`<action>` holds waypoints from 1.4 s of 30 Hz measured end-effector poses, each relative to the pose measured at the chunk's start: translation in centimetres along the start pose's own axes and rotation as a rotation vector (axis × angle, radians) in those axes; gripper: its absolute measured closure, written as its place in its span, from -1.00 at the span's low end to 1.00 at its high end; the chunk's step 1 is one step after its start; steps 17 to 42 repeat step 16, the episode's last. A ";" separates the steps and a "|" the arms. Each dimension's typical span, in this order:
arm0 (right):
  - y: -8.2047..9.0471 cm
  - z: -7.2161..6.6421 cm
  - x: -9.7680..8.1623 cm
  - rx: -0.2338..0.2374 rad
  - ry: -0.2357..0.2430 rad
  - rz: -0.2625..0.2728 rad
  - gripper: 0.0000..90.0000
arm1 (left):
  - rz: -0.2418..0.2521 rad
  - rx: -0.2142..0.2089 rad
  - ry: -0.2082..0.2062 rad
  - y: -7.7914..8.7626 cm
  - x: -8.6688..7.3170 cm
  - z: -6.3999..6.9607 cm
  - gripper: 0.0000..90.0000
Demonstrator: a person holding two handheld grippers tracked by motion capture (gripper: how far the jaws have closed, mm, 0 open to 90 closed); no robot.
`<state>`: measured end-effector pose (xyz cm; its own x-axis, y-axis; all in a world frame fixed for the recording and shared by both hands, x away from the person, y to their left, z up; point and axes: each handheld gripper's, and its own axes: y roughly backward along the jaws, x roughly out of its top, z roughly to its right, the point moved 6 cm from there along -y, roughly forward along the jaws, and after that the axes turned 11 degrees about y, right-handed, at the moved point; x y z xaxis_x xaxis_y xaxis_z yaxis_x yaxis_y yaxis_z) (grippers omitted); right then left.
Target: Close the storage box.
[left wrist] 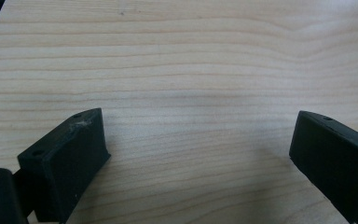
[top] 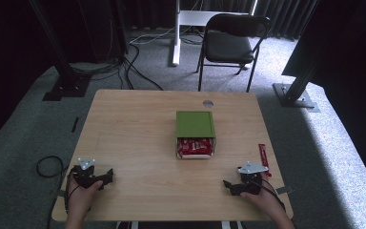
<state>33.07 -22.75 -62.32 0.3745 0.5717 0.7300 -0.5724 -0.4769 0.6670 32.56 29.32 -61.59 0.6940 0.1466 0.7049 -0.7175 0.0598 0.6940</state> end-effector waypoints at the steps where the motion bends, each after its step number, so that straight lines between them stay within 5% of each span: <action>1: 0.0 0.0 0.0 0.000 0.000 0.000 -0.72 | -0.005 0.011 -0.012 -0.1 0.0 0.1 -0.91; 42: 0.0 0.0 0.0 0.002 0.001 0.000 -0.73 | -0.010 0.021 -0.023 -0.2 0.0 0.2 -0.93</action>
